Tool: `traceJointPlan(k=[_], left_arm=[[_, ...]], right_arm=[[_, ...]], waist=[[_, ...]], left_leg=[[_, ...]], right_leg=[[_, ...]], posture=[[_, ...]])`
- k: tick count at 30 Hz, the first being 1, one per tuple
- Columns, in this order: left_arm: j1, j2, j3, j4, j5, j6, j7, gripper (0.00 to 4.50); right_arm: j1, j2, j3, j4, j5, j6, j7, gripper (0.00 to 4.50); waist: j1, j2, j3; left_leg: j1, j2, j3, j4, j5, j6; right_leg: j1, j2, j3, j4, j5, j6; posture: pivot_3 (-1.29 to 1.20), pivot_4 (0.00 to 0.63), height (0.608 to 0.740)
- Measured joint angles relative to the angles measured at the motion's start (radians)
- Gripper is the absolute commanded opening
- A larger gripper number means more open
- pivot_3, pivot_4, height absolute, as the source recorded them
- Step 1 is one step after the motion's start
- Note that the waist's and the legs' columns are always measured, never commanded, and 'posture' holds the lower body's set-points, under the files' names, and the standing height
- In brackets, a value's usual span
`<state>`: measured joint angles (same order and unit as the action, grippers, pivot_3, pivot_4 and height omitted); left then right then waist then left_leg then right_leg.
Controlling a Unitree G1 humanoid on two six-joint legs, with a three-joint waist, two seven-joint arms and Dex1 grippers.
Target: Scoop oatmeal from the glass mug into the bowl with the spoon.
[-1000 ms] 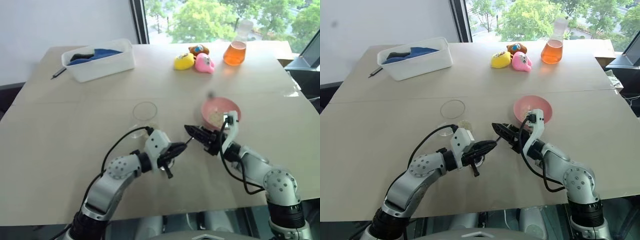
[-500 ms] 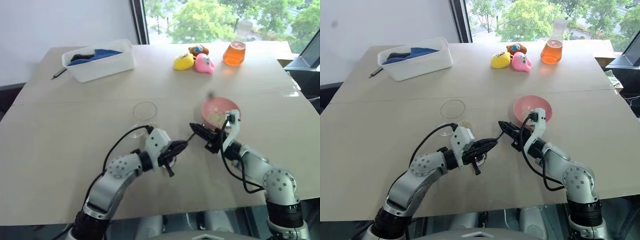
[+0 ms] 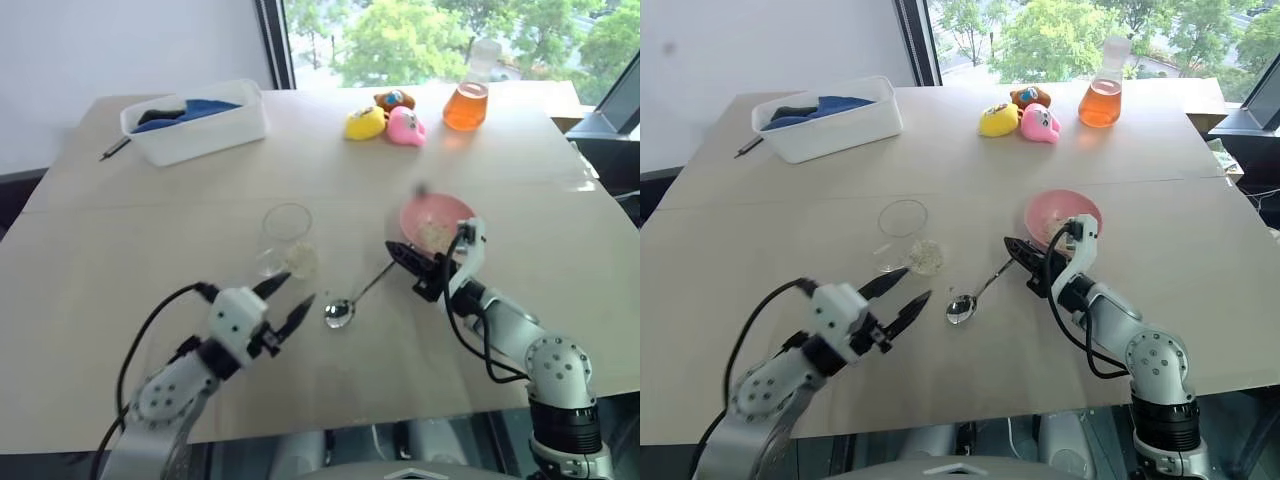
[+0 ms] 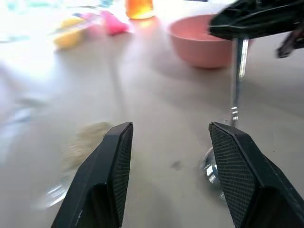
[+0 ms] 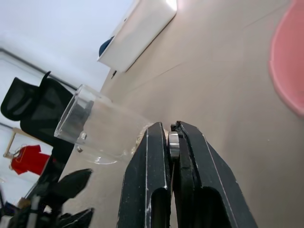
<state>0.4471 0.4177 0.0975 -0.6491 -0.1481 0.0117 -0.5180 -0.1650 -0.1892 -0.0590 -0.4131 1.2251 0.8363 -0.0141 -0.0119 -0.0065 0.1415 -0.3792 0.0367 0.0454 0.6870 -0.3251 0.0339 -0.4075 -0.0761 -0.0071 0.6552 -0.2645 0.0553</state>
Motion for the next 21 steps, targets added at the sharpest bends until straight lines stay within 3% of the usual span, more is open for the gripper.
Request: traceJointPlan(k=[3, 7, 21], left_arm=[[0.066, -0.064, 0.029, 0.009, 0.063, -0.099, 0.074, 2.62], [0.002, -0.127, 0.044, 0.085, 0.140, -0.099, 0.181, 2.62], [-0.202, -0.114, 0.054, 0.218, 0.209, -0.097, 0.254, 2.62]], right_arm=[[-0.001, 0.008, -0.002, 0.004, -0.008, -0.010, -0.002, 0.00], [-0.003, 0.019, -0.001, 0.013, -0.022, -0.015, 0.000, 0.00], [-0.017, 0.033, 0.002, 0.023, -0.044, -0.015, 0.006, 0.00]], waist=[[0.004, -0.001, 0.000], [0.005, -0.001, 0.000], [-0.002, -0.001, -0.001]], left_leg=[[0.000, 0.000, -0.001, 0.000, 0.000, 0.000], [0.000, -0.001, -0.002, 0.001, 0.000, 0.000], [0.000, 0.000, -0.001, 0.002, 0.000, 0.000]], right_leg=[[0.000, 0.000, -0.001, 0.001, 0.000, 0.000], [0.000, 0.002, -0.002, 0.004, 0.000, 0.000], [-0.001, 0.003, 0.000, 0.005, 0.000, 0.000]], posture=[[0.00, 0.150, 0.740], [0.00, 0.150, 0.740], [0.00, 0.150, 0.740]])
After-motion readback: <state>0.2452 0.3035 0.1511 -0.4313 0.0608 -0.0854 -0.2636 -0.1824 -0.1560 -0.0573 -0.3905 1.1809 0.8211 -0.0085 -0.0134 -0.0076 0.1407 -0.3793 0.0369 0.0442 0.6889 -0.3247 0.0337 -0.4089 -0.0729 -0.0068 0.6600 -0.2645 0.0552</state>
